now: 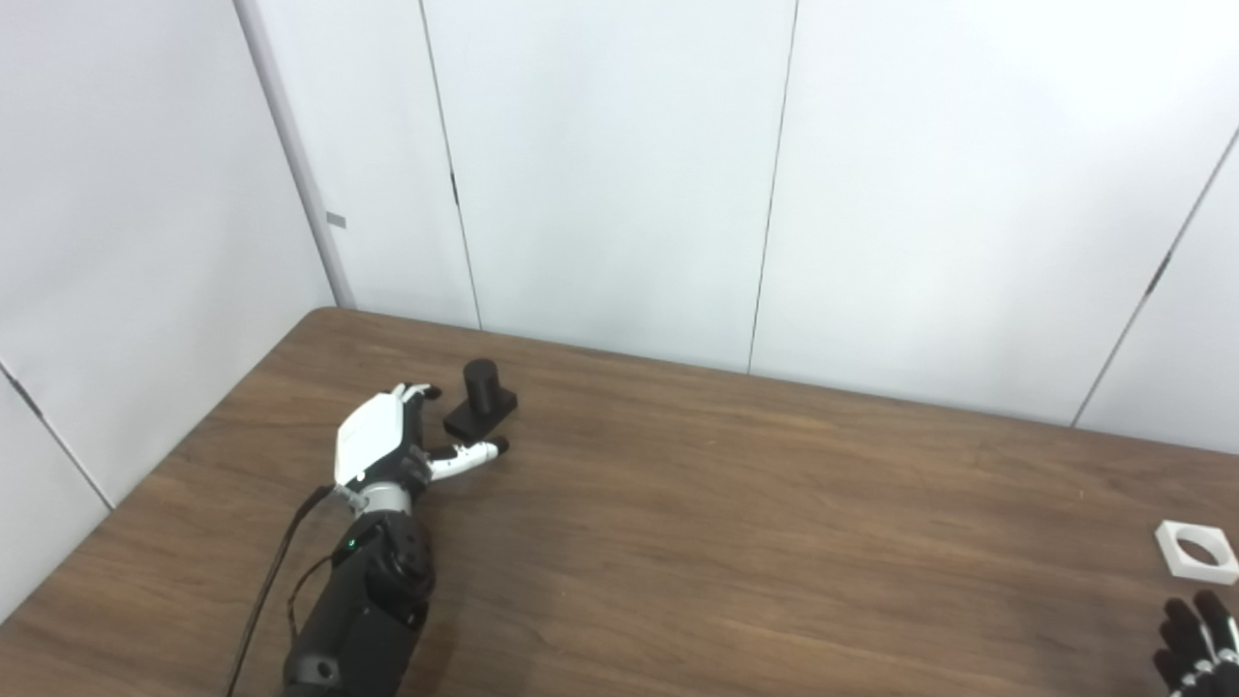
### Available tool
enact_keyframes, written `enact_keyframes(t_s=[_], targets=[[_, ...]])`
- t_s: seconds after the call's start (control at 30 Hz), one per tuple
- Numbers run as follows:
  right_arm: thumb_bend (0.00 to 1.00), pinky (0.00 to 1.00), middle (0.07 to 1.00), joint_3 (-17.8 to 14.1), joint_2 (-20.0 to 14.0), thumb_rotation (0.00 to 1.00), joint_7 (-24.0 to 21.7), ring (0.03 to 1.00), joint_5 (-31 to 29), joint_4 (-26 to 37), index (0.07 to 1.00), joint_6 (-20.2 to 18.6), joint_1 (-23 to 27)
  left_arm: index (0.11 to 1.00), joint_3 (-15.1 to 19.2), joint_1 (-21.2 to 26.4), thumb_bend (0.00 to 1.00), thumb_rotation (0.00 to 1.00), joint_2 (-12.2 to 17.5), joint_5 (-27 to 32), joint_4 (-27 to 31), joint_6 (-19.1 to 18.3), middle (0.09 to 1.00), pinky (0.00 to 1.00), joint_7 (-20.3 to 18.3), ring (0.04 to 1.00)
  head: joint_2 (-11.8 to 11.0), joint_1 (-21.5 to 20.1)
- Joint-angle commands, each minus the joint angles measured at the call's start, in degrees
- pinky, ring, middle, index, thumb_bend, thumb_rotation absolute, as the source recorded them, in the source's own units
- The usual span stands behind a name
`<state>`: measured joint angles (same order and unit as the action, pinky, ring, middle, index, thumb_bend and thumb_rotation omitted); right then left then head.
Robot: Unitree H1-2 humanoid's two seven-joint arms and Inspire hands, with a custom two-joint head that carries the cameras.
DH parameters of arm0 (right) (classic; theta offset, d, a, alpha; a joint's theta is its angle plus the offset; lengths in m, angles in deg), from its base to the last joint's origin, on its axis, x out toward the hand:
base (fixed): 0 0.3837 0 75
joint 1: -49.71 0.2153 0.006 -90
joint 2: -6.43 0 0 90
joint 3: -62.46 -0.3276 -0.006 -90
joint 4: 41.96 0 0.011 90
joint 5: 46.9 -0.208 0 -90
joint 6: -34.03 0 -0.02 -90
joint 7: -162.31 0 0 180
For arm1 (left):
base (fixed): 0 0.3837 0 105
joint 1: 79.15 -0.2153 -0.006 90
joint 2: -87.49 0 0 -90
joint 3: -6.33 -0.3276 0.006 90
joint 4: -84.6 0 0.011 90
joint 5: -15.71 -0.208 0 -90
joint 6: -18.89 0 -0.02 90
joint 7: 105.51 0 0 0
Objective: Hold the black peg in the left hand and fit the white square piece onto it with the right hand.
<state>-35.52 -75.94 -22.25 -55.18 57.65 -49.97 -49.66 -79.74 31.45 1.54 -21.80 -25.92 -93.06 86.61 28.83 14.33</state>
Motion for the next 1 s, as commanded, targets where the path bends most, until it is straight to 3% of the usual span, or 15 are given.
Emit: enact_keyframes(t_s=[0.0,0.3,0.97], targets=[[0.61,1.00,0.955,0.38,0.59,1.00,0.01,0.980,-0.07,-1.72,0.979,0.67,-1.55,0.838,-0.35,3.60,0.97,0.51,2.02,0.13,0.10,0.34,0.947,1.00,1.72,0.987,0.10,-0.11],[0.62,1.00,0.961,0.33,0.98,1.00,0.28,0.981,-0.05,-1.27,0.969,0.64,-2.02,0.818,-2.83,6.72,0.90,0.47,3.05,0.60,-3.50,-0.57,0.941,1.00,2.35,0.991,0.47,-0.45],[0.61,1.00,0.972,0.15,1.00,1.00,0.42,1.000,-0.46,0.46,0.984,-1.34,-2.47,0.714,-5.11,7.39,0.86,0.40,3.49,1.14,-4.65,-2.54,0.919,1.00,3.98,0.988,1.56,-0.31]])
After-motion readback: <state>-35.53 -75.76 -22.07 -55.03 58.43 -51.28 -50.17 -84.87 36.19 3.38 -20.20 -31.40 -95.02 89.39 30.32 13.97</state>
